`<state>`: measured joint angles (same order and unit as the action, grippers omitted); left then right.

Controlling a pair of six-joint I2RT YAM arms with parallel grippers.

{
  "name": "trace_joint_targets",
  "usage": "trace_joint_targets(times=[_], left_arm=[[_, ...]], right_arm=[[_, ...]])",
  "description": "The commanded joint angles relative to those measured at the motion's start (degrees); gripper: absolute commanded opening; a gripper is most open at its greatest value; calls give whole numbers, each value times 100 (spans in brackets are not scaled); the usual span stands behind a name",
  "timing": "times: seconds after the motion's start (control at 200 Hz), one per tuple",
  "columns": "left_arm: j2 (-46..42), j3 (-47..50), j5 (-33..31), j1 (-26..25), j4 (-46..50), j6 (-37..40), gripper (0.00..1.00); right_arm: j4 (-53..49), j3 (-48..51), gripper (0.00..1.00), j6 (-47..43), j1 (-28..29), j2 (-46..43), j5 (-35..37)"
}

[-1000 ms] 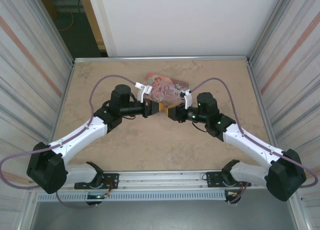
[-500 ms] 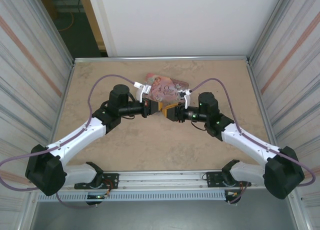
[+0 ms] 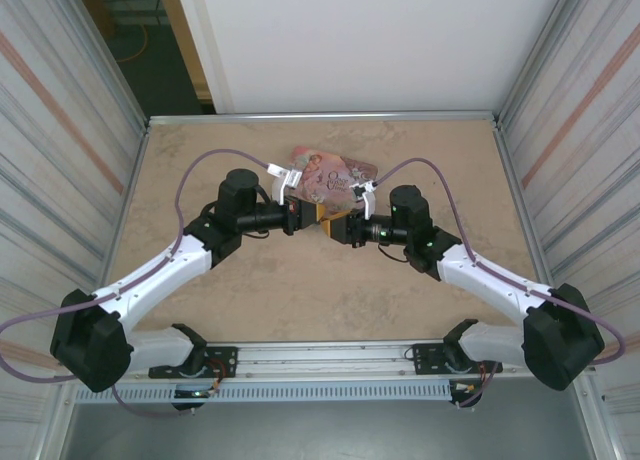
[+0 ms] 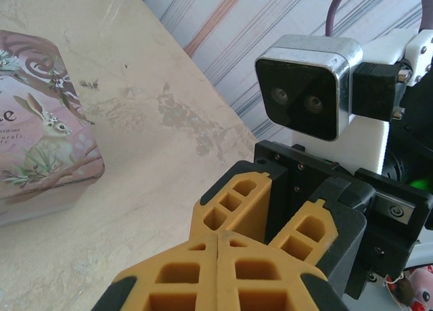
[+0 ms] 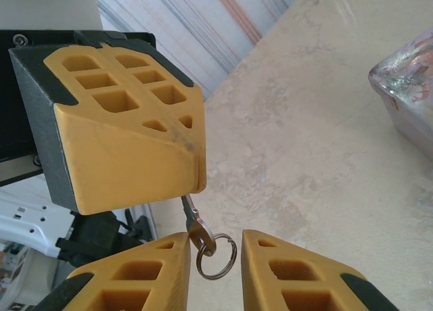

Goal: Unlock the padlock with the key

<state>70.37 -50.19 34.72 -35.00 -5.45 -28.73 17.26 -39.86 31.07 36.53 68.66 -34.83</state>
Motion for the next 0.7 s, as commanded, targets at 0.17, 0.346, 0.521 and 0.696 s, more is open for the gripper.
trace_joint_targets(times=[0.17, 0.346, 0.521, 0.696], left_arm=[[-190, -60, 63, -15, 0, 34, 0], [-224, -36, 5, 3, -9, 28, 0], [-436, 72, -143, 135, -53, -14, 21], [-898, 335, -527, 399, 82, 20, 40]], right_arm=[[76, -207, 14, -13, 30, 2, -67], [-48, -172, 0, -56, -13, -94, 8], [-495, -193, 0, -277, -52, -254, 251], [-1357, -345, 0, -664, -105, -284, 724]])
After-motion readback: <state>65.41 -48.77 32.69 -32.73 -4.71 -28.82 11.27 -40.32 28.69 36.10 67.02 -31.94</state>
